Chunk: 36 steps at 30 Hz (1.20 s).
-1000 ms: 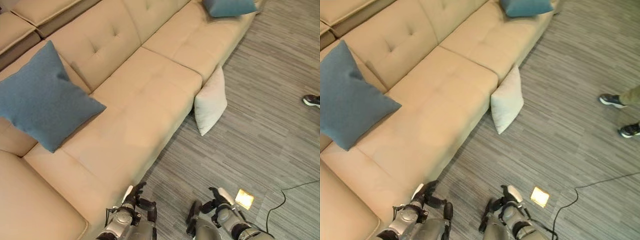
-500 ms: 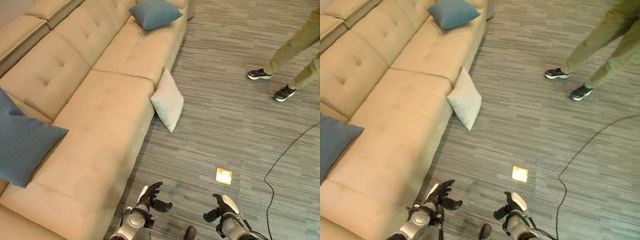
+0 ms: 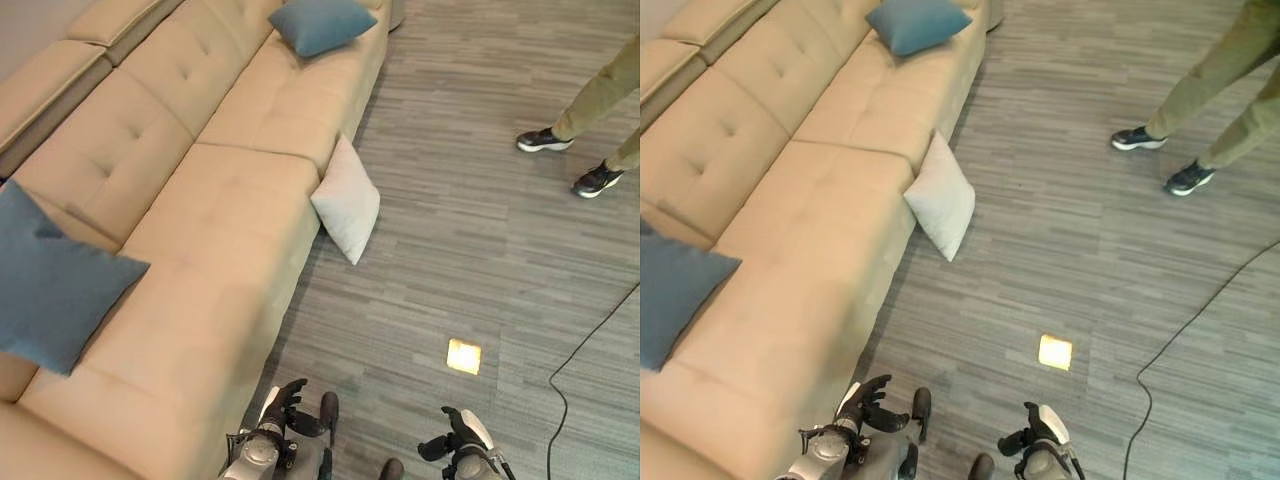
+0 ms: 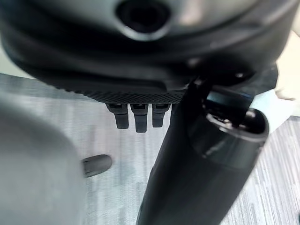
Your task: Pick up all the scattered cushions and arrange them neatly on the sofa.
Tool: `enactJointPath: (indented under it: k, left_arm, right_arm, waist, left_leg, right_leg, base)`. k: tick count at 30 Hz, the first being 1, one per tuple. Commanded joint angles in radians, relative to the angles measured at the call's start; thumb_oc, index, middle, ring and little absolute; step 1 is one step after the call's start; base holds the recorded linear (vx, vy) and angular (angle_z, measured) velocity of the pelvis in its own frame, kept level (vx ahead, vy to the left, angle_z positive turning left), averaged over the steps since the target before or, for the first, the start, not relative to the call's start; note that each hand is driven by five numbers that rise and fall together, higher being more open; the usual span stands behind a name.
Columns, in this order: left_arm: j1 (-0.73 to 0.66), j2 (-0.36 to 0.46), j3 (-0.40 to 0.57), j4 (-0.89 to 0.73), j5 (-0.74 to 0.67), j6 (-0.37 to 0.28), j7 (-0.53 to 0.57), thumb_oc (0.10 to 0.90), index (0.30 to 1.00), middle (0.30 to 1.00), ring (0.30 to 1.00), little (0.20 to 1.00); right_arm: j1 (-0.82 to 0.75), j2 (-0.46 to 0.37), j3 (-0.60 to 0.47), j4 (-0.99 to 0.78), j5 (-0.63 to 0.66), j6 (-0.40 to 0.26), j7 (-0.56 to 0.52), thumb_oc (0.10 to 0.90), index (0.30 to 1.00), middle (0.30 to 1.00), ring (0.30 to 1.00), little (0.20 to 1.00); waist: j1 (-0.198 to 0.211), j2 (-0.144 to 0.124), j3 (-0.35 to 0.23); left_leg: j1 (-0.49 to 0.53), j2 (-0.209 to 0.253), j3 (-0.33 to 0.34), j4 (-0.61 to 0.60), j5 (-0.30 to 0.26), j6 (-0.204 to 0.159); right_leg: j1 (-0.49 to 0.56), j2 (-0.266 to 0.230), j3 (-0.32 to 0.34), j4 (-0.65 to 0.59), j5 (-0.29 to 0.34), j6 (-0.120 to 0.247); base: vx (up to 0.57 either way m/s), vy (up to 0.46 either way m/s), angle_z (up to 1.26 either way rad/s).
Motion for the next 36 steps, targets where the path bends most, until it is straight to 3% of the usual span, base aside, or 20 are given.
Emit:
enactJointPath:
  k: [1, 3, 6, 9, 10, 11, 14, 16, 18, 20, 23, 26, 28, 32, 33, 34, 36]
  left_arm:
    - [-0.071, -0.012, 0.02, -0.055, 0.005, -0.046, -0.001, 0.8, 0.9, 0.9, 0.9, 0.9]
    - [-0.077, -0.005, 0.014, -0.063, 0.012, -0.046, -0.003, 0.8, 0.9, 0.9, 0.9, 0.9]
    - [-0.083, 0.001, 0.009, -0.069, 0.016, -0.052, -0.001, 0.8, 0.9, 0.9, 0.9, 0.9]
    - [-0.09, 0.001, 0.007, -0.06, 0.02, -0.049, -0.009, 0.8, 0.9, 0.9, 0.9, 0.9]
    - [-0.093, 0.003, 0.003, -0.054, 0.034, -0.048, -0.013, 0.8, 0.9, 0.9, 0.9, 0.9]
    - [-0.093, 0.003, 0.003, -0.054, 0.034, -0.048, -0.014, 0.8, 0.9, 0.9, 0.9, 0.9]
    - [-0.081, 0.002, 0.011, -0.059, 0.031, -0.055, -0.007, 0.8, 0.9, 0.9, 0.9, 0.9]
    - [-0.073, -0.004, 0.017, -0.052, 0.022, -0.059, -0.002, 0.8, 0.9, 0.9, 0.9, 0.9]
    - [-0.07, -0.006, 0.017, -0.049, 0.021, -0.059, -0.004, 0.8, 0.9, 0.9, 0.9, 0.9]
    - [-0.054, -0.015, 0.017, -0.041, 0.008, -0.056, -0.005, 0.8, 0.9, 0.9, 0.9, 0.9]
    - [-0.058, -0.006, 0.015, -0.079, -0.027, -0.059, -0.017, 0.8, 0.9, 0.9, 0.9, 0.9]
    - [-0.067, 0.004, 0.017, -0.111, -0.044, -0.059, -0.021, 0.8, 0.9, 0.9, 0.9, 0.9]
    - [-0.063, 0.01, 0.02, -0.12, -0.051, -0.057, -0.015, 0.8, 0.9, 0.9, 0.9, 0.9]
    - [-0.061, 0.012, 0.017, -0.13, -0.038, -0.049, -0.013, 0.8, 0.9, 0.9, 0.9, 0.9]
    - [-0.063, 0.008, 0.019, -0.13, -0.025, -0.045, -0.007, 0.8, 0.9, 0.9, 0.9, 0.9]
    - [-0.063, 0.008, 0.019, -0.13, -0.025, -0.045, -0.007, 0.8, 0.9, 0.9, 0.9, 0.9]
    - [-0.064, 0.01, 0.023, -0.132, -0.018, -0.047, -0.006, 0.8, 0.9, 0.9, 0.9, 0.9]
  right_arm:
    - [-0.054, -0.013, -0.015, -0.023, 0.013, -0.017, -0.005, 0.8, 0.9, 0.9, 0.9, 0.9]
    - [-0.064, -0.008, -0.012, -0.03, 0.012, -0.018, 0.005, 0.8, 0.9, 0.9, 0.9, 0.9]
    - [-0.075, -0.007, -0.008, -0.039, 0.009, -0.024, 0.007, 0.8, 0.9, 0.9, 0.9, 0.9]
    - [-0.079, -0.007, -0.004, -0.038, 0.008, -0.023, 0.017, 0.8, 0.9, 0.9, 0.9, 0.9]
    - [-0.077, -0.008, 0.001, -0.045, 0.005, -0.023, 0.024, 0.8, 0.9, 0.9, 0.9, 0.9]
    - [-0.076, -0.008, 0.001, -0.045, 0.005, -0.023, 0.024, 0.8, 0.9, 0.9, 0.9, 0.9]
    - [-0.062, -0.015, 0.005, -0.066, 0.004, -0.027, 0.029, 0.8, 0.9, 0.9, 0.9, 0.9]
    - [-0.062, -0.019, 0.015, -0.073, -0.001, -0.03, 0.031, 0.8, 0.9, 0.9, 0.9, 0.9]
    - [-0.06, -0.021, 0.016, -0.072, -0.004, -0.03, 0.032, 0.8, 0.9, 0.9, 0.9, 0.9]
    - [-0.052, -0.019, 0.024, -0.072, -0.006, -0.032, 0.03, 0.8, 0.9, 0.9, 0.9, 0.9]
    - [-0.05, -0.022, 0.025, -0.079, 0.006, -0.04, 0.029, 0.8, 0.9, 0.9, 0.9, 0.9]
    - [-0.059, -0.038, 0.013, -0.091, 0.032, -0.045, 0.023, 0.8, 0.9, 0.9, 0.9, 0.9]
    - [-0.054, -0.044, 0.009, -0.085, 0.037, -0.04, 0.019, 0.8, 0.9, 0.9, 0.9, 0.9]
    - [-0.037, -0.052, 0.003, -0.075, 0.045, -0.044, 0.011, 0.8, 0.9, 0.9, 0.9, 0.9]
    - [-0.03, -0.051, 0.005, -0.071, 0.04, -0.046, 0.005, 0.8, 0.9, 0.9, 0.9, 0.9]
    - [-0.03, -0.05, 0.005, -0.071, 0.04, -0.046, 0.004, 0.8, 0.9, 0.9, 0.9, 0.9]
    - [-0.023, -0.044, 0.009, -0.067, 0.033, -0.047, 0.005, 0.8, 0.9, 0.9, 0.9, 0.9]
  waist:
    - [0.015, -0.048, -0.006]
    - [-0.01, -0.041, 0.008]
    - [-0.029, -0.017, 0.014]
    - [-0.05, -0.011, 0.024]
    - [-0.063, -0.016, 0.026]
    - [-0.063, -0.015, 0.026]
    - [-0.082, -0.016, 0.033]
    - [-0.09, -0.02, 0.031]
    - [-0.093, -0.024, 0.029]
    - [-0.089, -0.03, 0.003]
    - [-0.067, -0.032, 0.01]
    - [-0.042, -0.041, 0.045]
    - [-0.03, -0.051, 0.055]
    - [-0.02, -0.062, 0.047]
    - [-0.016, -0.051, 0.035]
    - [-0.016, -0.053, 0.035]
    - [-0.003, -0.036, 0.022]
  left_leg:
    - [-0.035, -0.05, -0.013, 0.172, -0.224, 0.042]
    - [-0.001, -0.056, -0.016, 0.178, -0.246, 0.065]
    - [0.055, -0.032, -0.026, 0.149, -0.261, 0.071]
    - [0.117, -0.021, -0.035, 0.106, -0.273, 0.059]
    - [0.149, -0.02, -0.039, 0.088, -0.287, 0.05]
    - [0.151, -0.019, -0.039, 0.087, -0.288, 0.05]
    - [0.215, -0.016, -0.082, 0.068, -0.318, 0.029]
    - [0.241, -0.016, -0.115, 0.075, -0.34, 0.022]
    - [0.252, -0.014, -0.116, 0.077, -0.354, 0.018]
    - [0.274, 0.014, -0.142, 0.113, -0.382, -0.014]
    - [0.186, 0.055, -0.138, 0.299, -0.299, -0.066]
    - [0.028, 0.058, -0.14, 0.558, -0.197, -0.064]
    - [-0.016, 0.071, -0.119, 0.612, -0.198, -0.052]
    - [-0.05, 0.021, -0.091, 0.45, -0.285, -0.039]
    - [-0.073, -0.001, -0.075, 0.308, -0.238, -0.044]
    - [-0.068, -0.003, -0.074, 0.3, -0.234, -0.044]
    - [-0.08, -0.029, -0.089, 0.166, -0.147, -0.049]
  right_leg:
    - [-0.035, -0.063, -0.01, 0.302, -0.031, 0.094]
    - [-0.097, -0.092, 0.01, 0.472, 0.045, 0.124]
    - [-0.187, -0.114, 0.005, 0.552, 0.063, 0.118]
    - [-0.204, -0.126, -0.028, 0.423, 0.02, 0.084]
    - [-0.234, -0.128, -0.038, 0.31, 0.039, 0.073]
    - [-0.231, -0.126, -0.039, 0.306, 0.04, 0.072]
    - [-0.289, -0.114, 0.026, 0.153, 0.106, 0.087]
    - [-0.325, -0.107, 0.077, 0.153, 0.136, 0.094]
    - [-0.318, -0.109, 0.08, 0.15, 0.138, 0.091]
    - [-0.264, -0.09, 0.056, 0.129, 0.114, 0.063]
    - [-0.191, -0.063, 0.01, 0.095, 0.081, 0.022]
    - [-0.138, -0.045, 0.001, 0.068, 0.061, -0.022]
    - [-0.106, -0.035, -0.002, 0.053, 0.04, -0.039]
    - [-0.052, -0.016, -0.003, 0.016, 0.002, -0.022]
    - [-0.024, 0.014, -0.008, 0.004, -0.017, -0.016]
    - [-0.023, 0.012, -0.008, 0.004, -0.018, -0.015]
    - [0.003, 0.05, 0.005, 0.003, -0.035, -0.014]
  base:
    - [0.31, 0.215, 0.06]
    - [0.2, 0.14, 0.03]
    - [0.19, 0.063, 0.04]
    - [0.27, -0.042, -0.03]
    - [0.24, -0.07, 0.11]
    - [0.28, -0.093, 0.07]
    - [0.29, -0.12, -0.07]
    - [0.31, -0.147, 0.23]
    - [0.29, -0.175, 0.63]
    - [0.46, -0.336, 0.78]
    - [0.22, -0.28, 0.43]
    - [0.12, -0.243, 0.2]
    - [0.17, -0.186, -0.07]
    - [0.29, -0.102, 0.09]
    - [0.27, -0.033, 0.04]
    - [0.28, -0.017, 0.01]
    - [0.24, -0.009, -0.06]
